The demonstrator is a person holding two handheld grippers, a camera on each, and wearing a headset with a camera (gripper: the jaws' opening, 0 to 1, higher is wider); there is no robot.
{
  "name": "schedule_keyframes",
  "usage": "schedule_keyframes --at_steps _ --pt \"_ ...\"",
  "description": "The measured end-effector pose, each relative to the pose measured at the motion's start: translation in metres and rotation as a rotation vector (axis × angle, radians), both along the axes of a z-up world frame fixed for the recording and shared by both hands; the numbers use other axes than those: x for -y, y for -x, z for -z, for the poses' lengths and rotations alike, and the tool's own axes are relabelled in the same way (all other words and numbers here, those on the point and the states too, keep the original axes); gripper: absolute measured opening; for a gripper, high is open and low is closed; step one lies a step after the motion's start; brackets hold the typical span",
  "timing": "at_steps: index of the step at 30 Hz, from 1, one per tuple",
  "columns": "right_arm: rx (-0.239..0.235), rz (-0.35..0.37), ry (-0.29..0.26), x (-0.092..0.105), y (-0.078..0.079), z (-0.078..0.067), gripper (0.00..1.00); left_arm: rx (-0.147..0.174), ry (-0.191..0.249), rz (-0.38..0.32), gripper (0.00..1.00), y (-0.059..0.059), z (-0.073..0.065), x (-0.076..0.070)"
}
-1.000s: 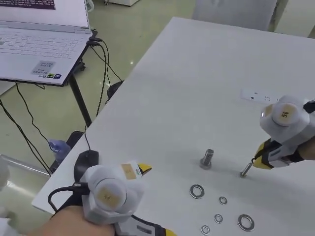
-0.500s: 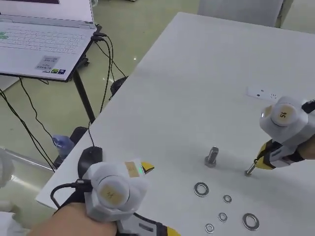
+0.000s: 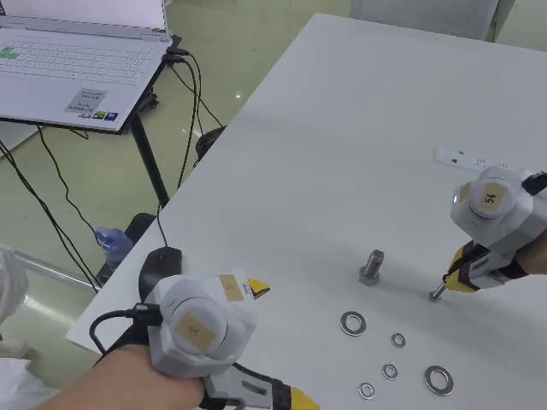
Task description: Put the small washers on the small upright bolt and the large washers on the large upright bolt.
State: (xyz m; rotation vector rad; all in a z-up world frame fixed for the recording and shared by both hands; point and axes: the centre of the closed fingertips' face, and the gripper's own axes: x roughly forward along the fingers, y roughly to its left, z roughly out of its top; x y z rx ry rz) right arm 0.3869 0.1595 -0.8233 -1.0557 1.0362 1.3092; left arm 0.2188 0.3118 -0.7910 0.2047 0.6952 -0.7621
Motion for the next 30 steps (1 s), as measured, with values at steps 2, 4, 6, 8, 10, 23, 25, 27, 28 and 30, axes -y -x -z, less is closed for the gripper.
schedule_keyframes --at_steps 2,4,6,8,10,23,25,27,28,30 --pt "0.000 -0.004 0.003 0.000 0.000 0.003 0.12 0.001 0.000 0.000 0.88 0.001 0.000 0.000" --pt "0.002 -0.006 0.008 0.000 -0.001 0.005 0.12 0.011 0.000 -0.005 0.89 0.000 0.000 0.001" --pt "-0.002 -0.008 0.010 0.000 0.000 0.007 0.12 0.013 -0.001 -0.010 0.89 0.000 0.000 0.000" --pt "-0.002 -0.010 0.013 0.000 0.001 0.009 0.12 0.014 0.002 -0.012 0.89 0.000 -0.001 0.001" --pt "-0.002 -0.012 0.016 0.000 0.001 0.011 0.12 0.013 0.001 -0.010 0.89 0.000 0.000 0.001" --pt "-0.011 -0.025 0.035 0.000 0.004 0.030 0.13 -0.012 -0.006 -0.012 0.87 0.005 0.007 -0.001" --pt "-0.011 -0.028 0.037 0.000 0.004 0.033 0.13 -0.017 -0.004 -0.018 0.87 0.005 0.007 -0.002" --pt "-0.014 -0.025 0.036 0.000 0.004 0.035 0.13 -0.016 -0.002 -0.020 0.87 0.005 0.007 -0.003" --pt "-0.014 -0.025 0.036 0.000 0.004 0.036 0.13 -0.017 -0.002 -0.020 0.86 0.005 0.007 -0.003" --pt "-0.022 -0.021 0.040 0.000 0.005 0.039 0.13 -0.019 -0.003 -0.018 0.86 0.006 0.008 -0.003"
